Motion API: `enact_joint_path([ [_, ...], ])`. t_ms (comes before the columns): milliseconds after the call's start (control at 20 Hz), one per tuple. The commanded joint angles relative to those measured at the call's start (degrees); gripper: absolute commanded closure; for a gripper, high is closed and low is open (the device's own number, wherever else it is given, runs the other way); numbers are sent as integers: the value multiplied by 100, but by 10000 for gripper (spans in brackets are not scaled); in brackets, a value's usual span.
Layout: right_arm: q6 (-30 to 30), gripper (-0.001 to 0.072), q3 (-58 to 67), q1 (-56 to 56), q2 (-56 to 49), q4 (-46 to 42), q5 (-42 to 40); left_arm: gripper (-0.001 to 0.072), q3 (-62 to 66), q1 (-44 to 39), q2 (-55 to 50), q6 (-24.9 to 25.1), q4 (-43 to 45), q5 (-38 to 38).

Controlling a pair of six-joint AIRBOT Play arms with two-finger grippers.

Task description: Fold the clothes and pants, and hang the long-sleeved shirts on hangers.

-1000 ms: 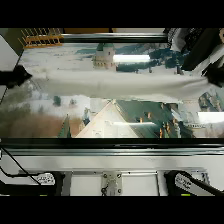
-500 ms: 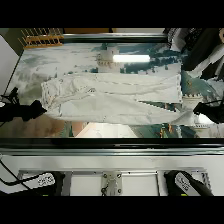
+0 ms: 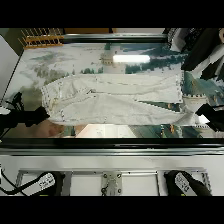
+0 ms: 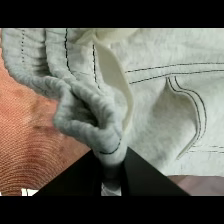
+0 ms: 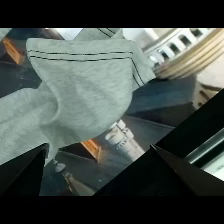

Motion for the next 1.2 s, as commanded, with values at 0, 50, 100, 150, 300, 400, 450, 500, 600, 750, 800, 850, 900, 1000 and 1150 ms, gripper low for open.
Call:
enact_joint_path([
  [0,546,0,345,470,-647,-20,-118,680,-50,-63,31,17,17,114],
  [50,546,1,546,597,-938,-55,-103,680,-50,-63,31,55,17,118],
  [100,549,3,743,688,-1220,-105,-52,680,-50,-63,31,61,17,116],
  [150,570,9,894,730,-1453,-129,37,680,-50,-63,31,63,17,111],
  [300,673,133,1132,741,-1967,-236,345,680,-50,-63,31,109,17,125],
  [400,675,135,1134,741,-2074,-299,439,680,-50,-63,31,109,17,146],
  [450,671,243,1139,741,-2070,-365,479,680,-50,-63,31,107,17,144],
  [500,560,586,1180,739,-2059,-374,498,680,-42,-63,31,103,11,155],
  [600,448,684,1532,730,-2044,-358,380,680,345,-68,-114,28,-11,81],
  [750,343,685,2959,745,-2170,-214,249,680,2140,-197,-761,-350,-57,-529],
  [800,216,684,3571,743,-2208,-94,190,680,2959,-267,-997,-422,-57,-796],
  [850,35,684,4116,743,-2214,15,166,680,3733,-313,-1200,-442,-52,-1043],
  [900,-105,684,4621,741,-2197,4,192,680,4411,-348,-1355,-470,-48,-1233],
  [1000,-522,683,5077,706,-2096,-66,192,680,5348,-343,-1508,-605,-42,-1377],
  [1150,-1187,684,4559,645,-1910,-210,483,680,5130,-229,-1366,-579,15,-1392],
])
